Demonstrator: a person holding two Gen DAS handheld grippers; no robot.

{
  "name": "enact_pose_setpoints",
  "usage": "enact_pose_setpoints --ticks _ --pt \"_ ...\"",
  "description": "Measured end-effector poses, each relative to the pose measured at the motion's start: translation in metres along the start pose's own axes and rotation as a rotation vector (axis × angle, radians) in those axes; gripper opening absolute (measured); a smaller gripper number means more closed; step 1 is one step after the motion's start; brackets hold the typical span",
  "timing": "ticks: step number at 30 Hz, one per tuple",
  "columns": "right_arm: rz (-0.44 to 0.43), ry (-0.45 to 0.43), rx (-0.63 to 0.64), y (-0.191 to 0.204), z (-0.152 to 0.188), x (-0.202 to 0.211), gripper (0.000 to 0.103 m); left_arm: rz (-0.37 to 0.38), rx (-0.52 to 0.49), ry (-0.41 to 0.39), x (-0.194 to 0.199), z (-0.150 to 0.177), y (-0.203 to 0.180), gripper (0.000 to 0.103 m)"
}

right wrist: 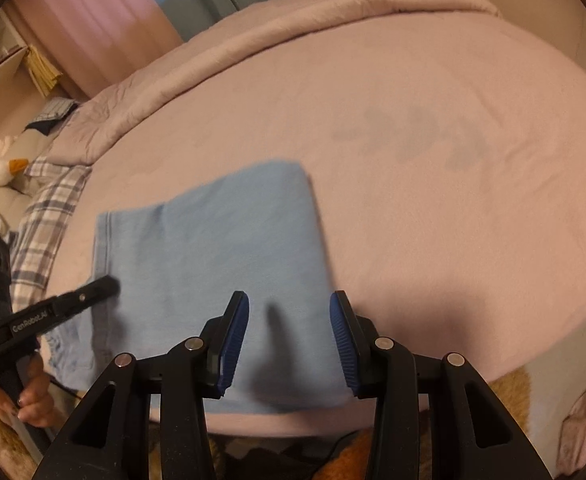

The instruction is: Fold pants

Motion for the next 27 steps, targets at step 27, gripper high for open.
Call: enact_pose_setpoints --ticks 27 --pt "0.121 0.029 0.094 -0.003 -0.013 -0.082 0.035 -0.027 -0.002 -0.04 -0.022 0.055 0.023 0.017"
Point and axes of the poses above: each gripper's, at about its wrist camera, not at the fingertips, and x roughly against the way its jaws point, y to its left, z to its underside, the point moved 1 cm from there along -x, roughly the way its jaws point, and after that the axes turned 14 degrees about -z, right-handed, at the moved point
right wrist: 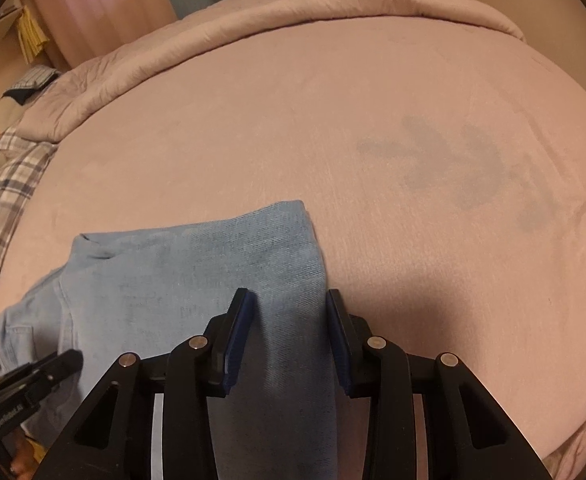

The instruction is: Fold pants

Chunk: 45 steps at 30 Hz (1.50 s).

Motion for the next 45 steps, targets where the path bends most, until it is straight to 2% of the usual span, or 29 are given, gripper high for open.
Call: enact_pose_setpoints --ticks 7,12,19,26,32,37,40,41,45 --pt "0.006 -0.047 0.019 -0.006 0.001 0.006 0.035 0.006 0.02 -0.046 0.007 0.015 0.006 0.018" --pt "0.031 -0.063 0.053 -0.004 0.004 0.008 0.036 -0.037 -0.009 -0.12 0.013 0.026 -0.003 0.018" --pt "0.046 -0.108 0.081 0.004 0.011 0.009 0.036 -0.029 0.069 -0.149 0.019 0.041 0.003 0.018" --pt "0.067 -0.078 0.072 0.007 0.012 0.011 0.037 0.005 0.103 -0.139 0.026 0.052 0.014 0.019" --pt "0.064 -0.006 0.032 0.008 0.026 0.024 0.042 -0.017 0.099 -0.105 0.04 0.061 0.016 0.021" --pt "0.077 0.027 -0.022 0.007 0.031 0.029 0.044 -0.013 0.089 -0.09 0.049 0.073 0.016 0.033" --pt "0.062 0.057 -0.062 0.006 0.034 0.03 0.053 0.019 0.09 -0.073 0.054 0.08 0.016 0.046" --pt "0.049 0.063 -0.073 0.005 0.035 0.03 0.057 0.025 0.084 -0.067 0.056 0.083 0.016 0.047" --pt "0.05 0.059 -0.063 0.007 0.038 0.027 0.061 0.007 0.071 -0.067 0.06 0.088 0.012 0.051"
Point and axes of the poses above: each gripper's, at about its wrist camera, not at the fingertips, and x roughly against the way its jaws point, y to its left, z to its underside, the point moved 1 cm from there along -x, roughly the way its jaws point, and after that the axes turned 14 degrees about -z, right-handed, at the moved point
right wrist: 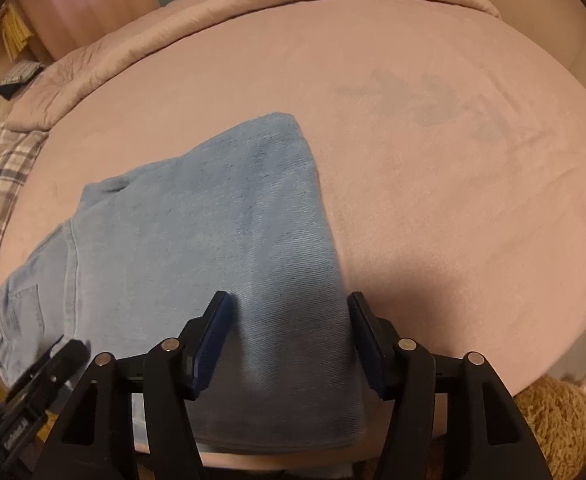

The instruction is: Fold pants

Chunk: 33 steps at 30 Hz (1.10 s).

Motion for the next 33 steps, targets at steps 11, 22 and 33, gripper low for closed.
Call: enact_pose_setpoints --ticks 11,22,33 --pt "-0.018 -0.008 0.0 0.001 0.006 0.002 0.073 0.102 0.089 0.047 0.0 -0.007 0.017 0.051" --pt "-0.02 -0.027 0.064 0.009 0.004 -0.004 0.086 0.073 0.118 -0.011 0.033 -0.008 0.016 0.081" --pt "-0.082 -0.198 0.12 0.018 0.003 0.018 0.086 -0.089 0.301 -0.198 0.089 -0.023 0.076 0.099"
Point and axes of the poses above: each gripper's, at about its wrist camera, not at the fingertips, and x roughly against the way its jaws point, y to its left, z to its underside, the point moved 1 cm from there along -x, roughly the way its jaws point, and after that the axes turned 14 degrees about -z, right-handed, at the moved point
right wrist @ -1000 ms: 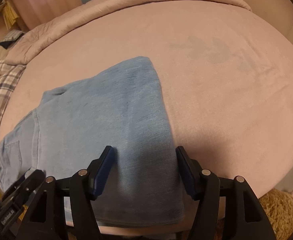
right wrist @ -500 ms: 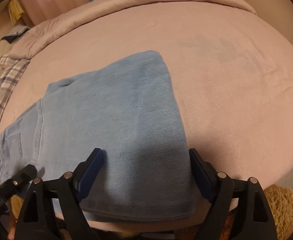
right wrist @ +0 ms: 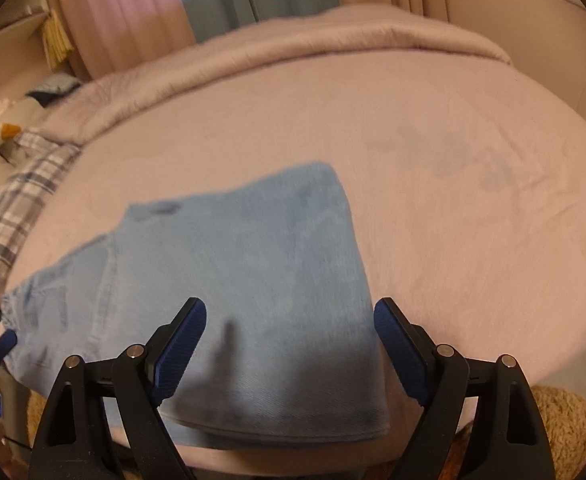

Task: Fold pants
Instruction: 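Move the left tool to the elastic waistband and close on it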

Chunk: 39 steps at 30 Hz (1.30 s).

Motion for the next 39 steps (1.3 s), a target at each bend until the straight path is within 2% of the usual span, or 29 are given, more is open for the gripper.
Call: enact_pose_setpoints --ticks 6,10,13,20,27,32,39 --pt "-0.072 -0.089 0.014 0.006 -0.004 0.011 0.086 -0.066 0.075 -0.011 -0.001 -0.014 0.025 0.099" --pt "-0.115 -0.076 0.011 0.006 0.002 0.01 0.086 -0.13 0.099 0.01 -0.009 -0.017 0.033 0.099" --pt "-0.138 -0.06 0.008 0.01 0.005 0.006 0.086 -0.134 0.116 0.031 -0.012 -0.014 0.041 0.099" --pt "-0.136 -0.07 0.018 0.012 0.004 0.008 0.086 -0.19 0.152 0.045 -0.021 -0.014 0.059 0.099" --pt "-0.144 -0.066 -0.009 0.007 0.004 0.008 0.086 -0.162 0.177 0.067 -0.022 -0.014 0.069 0.099" --pt "-0.141 -0.067 -0.01 0.005 0.004 0.008 0.086 -0.201 0.185 0.021 -0.012 -0.019 0.078 0.099" --pt "-0.142 -0.063 -0.006 0.006 0.004 0.009 0.086 -0.26 0.23 0.063 -0.026 -0.015 0.1 0.099"
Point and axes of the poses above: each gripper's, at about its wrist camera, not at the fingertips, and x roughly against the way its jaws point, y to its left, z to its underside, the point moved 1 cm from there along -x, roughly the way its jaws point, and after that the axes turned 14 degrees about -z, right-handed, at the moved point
